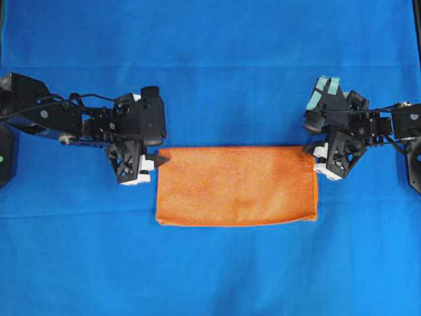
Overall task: Fold the orange towel.
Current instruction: 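Grasp the left and right ends of the folded strip, then lift the strip and swing the left end over toward the right end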
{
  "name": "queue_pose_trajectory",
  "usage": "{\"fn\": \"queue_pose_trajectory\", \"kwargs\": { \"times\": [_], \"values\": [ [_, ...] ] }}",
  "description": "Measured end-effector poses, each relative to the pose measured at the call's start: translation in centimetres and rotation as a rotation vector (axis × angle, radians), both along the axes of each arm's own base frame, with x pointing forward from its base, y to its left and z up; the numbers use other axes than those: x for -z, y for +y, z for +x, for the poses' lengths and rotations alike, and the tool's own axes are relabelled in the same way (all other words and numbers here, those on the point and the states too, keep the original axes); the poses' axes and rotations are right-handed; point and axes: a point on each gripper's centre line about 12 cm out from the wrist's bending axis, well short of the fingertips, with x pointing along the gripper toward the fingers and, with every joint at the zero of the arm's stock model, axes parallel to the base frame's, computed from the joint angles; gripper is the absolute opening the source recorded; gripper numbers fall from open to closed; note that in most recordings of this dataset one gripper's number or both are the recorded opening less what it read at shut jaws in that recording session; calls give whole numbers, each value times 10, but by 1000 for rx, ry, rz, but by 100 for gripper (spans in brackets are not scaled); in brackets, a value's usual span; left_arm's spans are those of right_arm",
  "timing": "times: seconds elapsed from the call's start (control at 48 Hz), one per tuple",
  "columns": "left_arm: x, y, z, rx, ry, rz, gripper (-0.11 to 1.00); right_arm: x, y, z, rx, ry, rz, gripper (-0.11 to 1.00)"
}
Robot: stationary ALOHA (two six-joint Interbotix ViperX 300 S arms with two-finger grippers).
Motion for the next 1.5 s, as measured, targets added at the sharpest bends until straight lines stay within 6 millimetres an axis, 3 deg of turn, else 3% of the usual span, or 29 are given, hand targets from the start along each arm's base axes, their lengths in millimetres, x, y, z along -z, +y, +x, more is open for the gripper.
{"fn": "queue_pose_trajectory", "kwargs": {
  "times": [0.125,0.271,0.416,0.979,1.354,1.499],
  "values": [
    [5,-2,-2,4,32,-4,39,0,6,1,-25,-1,0,38],
    [8,-4,-3,7,58,-9,20,0,9,1,-39,-3,0,0],
    [8,-4,-1,4,71,-13,4,0,10,1,-38,-3,2,0],
    [1,-4,2,1,96,-17,4,-7,9,3,-30,-20,-1,0],
    [-65,-11,7,39,90,-12,4,-66,5,-8,2,-121,-41,0],
    [-80,-12,3,39,81,-12,4,-85,11,-13,-17,-174,-48,0]
  ]
}}
